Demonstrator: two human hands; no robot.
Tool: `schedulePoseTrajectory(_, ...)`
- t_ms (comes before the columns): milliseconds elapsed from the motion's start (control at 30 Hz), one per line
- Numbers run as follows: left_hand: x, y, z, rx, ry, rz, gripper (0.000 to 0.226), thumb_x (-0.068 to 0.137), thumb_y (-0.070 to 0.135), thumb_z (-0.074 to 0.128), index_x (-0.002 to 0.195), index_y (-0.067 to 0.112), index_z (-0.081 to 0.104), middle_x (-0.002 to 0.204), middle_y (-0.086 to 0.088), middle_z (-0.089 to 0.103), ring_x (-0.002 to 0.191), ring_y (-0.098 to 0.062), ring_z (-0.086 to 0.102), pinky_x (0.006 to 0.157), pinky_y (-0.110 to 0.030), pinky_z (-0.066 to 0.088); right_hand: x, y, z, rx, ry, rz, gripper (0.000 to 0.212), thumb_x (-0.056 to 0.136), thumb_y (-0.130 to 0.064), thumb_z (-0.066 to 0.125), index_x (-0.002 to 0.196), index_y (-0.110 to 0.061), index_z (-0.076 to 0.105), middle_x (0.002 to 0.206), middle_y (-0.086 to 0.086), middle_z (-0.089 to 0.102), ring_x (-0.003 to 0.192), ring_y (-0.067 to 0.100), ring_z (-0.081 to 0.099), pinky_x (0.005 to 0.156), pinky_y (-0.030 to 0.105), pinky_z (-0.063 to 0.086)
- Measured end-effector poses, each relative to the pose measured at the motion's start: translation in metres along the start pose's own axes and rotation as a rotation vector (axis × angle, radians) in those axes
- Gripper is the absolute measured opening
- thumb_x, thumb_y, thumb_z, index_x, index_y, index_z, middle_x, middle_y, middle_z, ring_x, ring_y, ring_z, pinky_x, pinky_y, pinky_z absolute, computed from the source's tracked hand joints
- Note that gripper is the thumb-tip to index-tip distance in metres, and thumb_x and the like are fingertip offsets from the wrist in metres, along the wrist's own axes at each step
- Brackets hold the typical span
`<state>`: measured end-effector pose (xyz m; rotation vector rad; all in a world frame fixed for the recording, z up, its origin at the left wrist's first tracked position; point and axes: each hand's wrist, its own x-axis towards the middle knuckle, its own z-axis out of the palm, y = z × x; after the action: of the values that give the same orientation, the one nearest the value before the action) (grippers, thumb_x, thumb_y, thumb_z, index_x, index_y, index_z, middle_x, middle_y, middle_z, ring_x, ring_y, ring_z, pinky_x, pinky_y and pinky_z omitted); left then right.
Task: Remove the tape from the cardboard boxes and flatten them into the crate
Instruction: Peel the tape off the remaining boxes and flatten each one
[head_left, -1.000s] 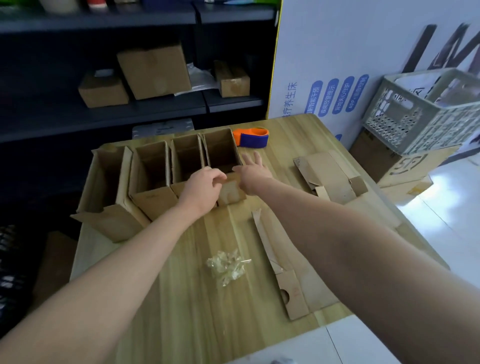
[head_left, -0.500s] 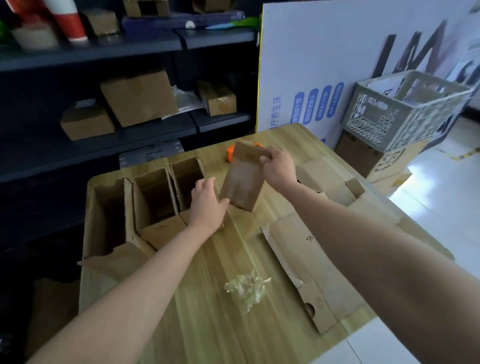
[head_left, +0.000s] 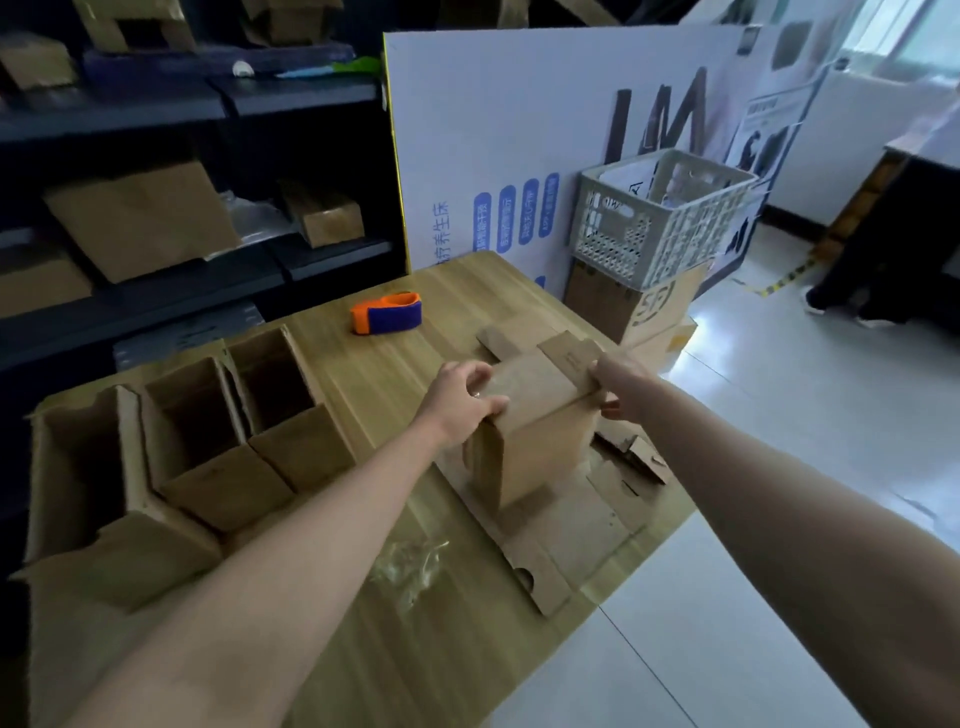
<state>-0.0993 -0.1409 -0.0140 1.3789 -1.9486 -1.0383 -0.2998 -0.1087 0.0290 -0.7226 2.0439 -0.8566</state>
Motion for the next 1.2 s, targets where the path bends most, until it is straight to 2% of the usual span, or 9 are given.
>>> schedulePoseTrajectory(67, -0.003, -0.005, 0.012, 0.090, -0.066, -0.034, 0.044, 0.076, 0.021, 0.076, 0.116, 0.013, 0.060, 0.117, -0.003, 0.050, 0.095, -0.008, 0.049, 0.082, -0.012, 0.036, 0.000, 0.022, -0.010, -0.117, -0.025, 0.046, 0.016, 0.094, -0.018, 0.050, 0.105, -0.008, 0.053, 0.096, 0.010, 0.056, 0.076, 0.021, 0.055, 0.069, 0.035, 0.055)
schedulePoseTrajectory(133, -0.008, -0.011, 0.023, 0.122, -0.095, -0.047, 0.042, 0.077, 0.017, 0.076, 0.116, 0.011, 0.060, 0.119, -0.005, 0.051, 0.099, -0.012, 0.052, 0.084, -0.012, 0.036, 0.001, 0.038, -0.011, -0.405, -0.019, -0.008, 0.035, 0.089, -0.023, 0.064, 0.115, -0.005, 0.050, 0.091, 0.007, 0.054, 0.075, 0.018, 0.054, 0.058, 0.029, 0.049)
schedulePoseTrajectory(200, -0.009, -0.012, 0.030, 0.129, -0.073, -0.048, 0.041, 0.077, 0.016, 0.076, 0.115, 0.010, 0.061, 0.121, -0.006, 0.048, 0.110, -0.017, 0.051, 0.091, -0.015, 0.035, 0.003, 0.046, -0.007, -0.657, 0.025, -0.199, 0.076, 0.079, -0.032, 0.075, 0.139, -0.009, 0.035, 0.128, 0.012, 0.047, 0.114, 0.028, 0.049, 0.089, 0.039, 0.048)
schedulePoseTrajectory(267, -0.008, -0.010, 0.032, 0.207, -0.031, -0.042, 0.040, 0.077, 0.020, 0.076, 0.113, 0.011, 0.062, 0.122, -0.006, 0.044, 0.116, -0.019, 0.042, 0.100, -0.022, 0.033, 0.005, 0.048, -0.002, -0.845, -0.020, -0.464, 0.096, 0.073, -0.038, 0.077, 0.149, -0.017, 0.022, 0.152, 0.008, 0.024, 0.141, 0.032, 0.017, 0.114, 0.049, 0.024)
schedulePoseTrajectory(333, -0.007, -0.009, 0.033, 0.304, -0.011, -0.030, 0.040, 0.077, 0.025, 0.075, 0.112, 0.012, 0.061, 0.122, -0.007, 0.047, 0.116, -0.022, 0.038, 0.101, -0.026, 0.032, 0.008, 0.044, 0.005, -0.927, -0.138, -0.614, 0.098, 0.072, -0.038, 0.077, 0.150, -0.019, 0.020, 0.157, 0.004, 0.016, 0.145, 0.029, 0.002, 0.118, 0.051, 0.010)
schedulePoseTrajectory(500, -0.012, -0.008, 0.036, 0.466, 0.060, -0.043, 0.039, 0.081, 0.035, 0.070, 0.108, 0.008, 0.061, 0.117, -0.010, 0.057, 0.113, -0.025, 0.042, 0.096, -0.030, 0.034, 0.021, 0.036, 0.022, -1.053, -0.274, -0.613, 0.098, 0.073, -0.042, 0.076, 0.149, -0.017, 0.021, 0.156, 0.003, 0.016, 0.144, 0.027, 0.004, 0.117, 0.050, 0.011)
schedulePoseTrajectory(800, -0.019, 0.002, 0.049, 0.360, 0.144, -0.124, 0.032, 0.079, 0.025, 0.074, 0.100, 0.006, 0.060, 0.110, -0.009, 0.053, 0.098, -0.024, 0.055, 0.087, -0.032, 0.045, 0.033, 0.039, 0.021, -1.083, -0.291, -0.488, 0.110, 0.069, -0.041, 0.080, 0.151, -0.020, 0.012, 0.158, 0.001, 0.008, 0.146, 0.026, -0.001, 0.116, 0.050, 0.019)
schedulePoseTrajectory(967, -0.015, 0.000, 0.038, 0.401, 0.120, -0.132, 0.017, 0.083, 0.021, 0.071, 0.076, 0.011, 0.059, 0.094, -0.006, 0.062, 0.079, -0.017, 0.054, 0.070, -0.026, 0.040, 0.032, 0.036, 0.024, -1.096, -0.292, -0.485, 0.107, 0.068, -0.038, 0.081, 0.150, -0.019, 0.015, 0.156, 0.003, 0.012, 0.144, 0.029, 0.004, 0.114, 0.051, 0.022)
schedulePoseTrajectory(1200, -0.006, 0.001, 0.038, 0.471, 0.067, -0.190, 0.008, 0.088, 0.015, 0.064, 0.086, 0.009, 0.067, 0.093, -0.009, 0.070, 0.086, -0.024, 0.063, 0.068, -0.028, 0.046, 0.027, 0.031, 0.025, -1.110, -0.277, -0.490, 0.103, 0.069, -0.036, 0.081, 0.149, -0.018, 0.019, 0.153, 0.005, 0.018, 0.142, 0.031, 0.009, 0.112, 0.052, 0.027)
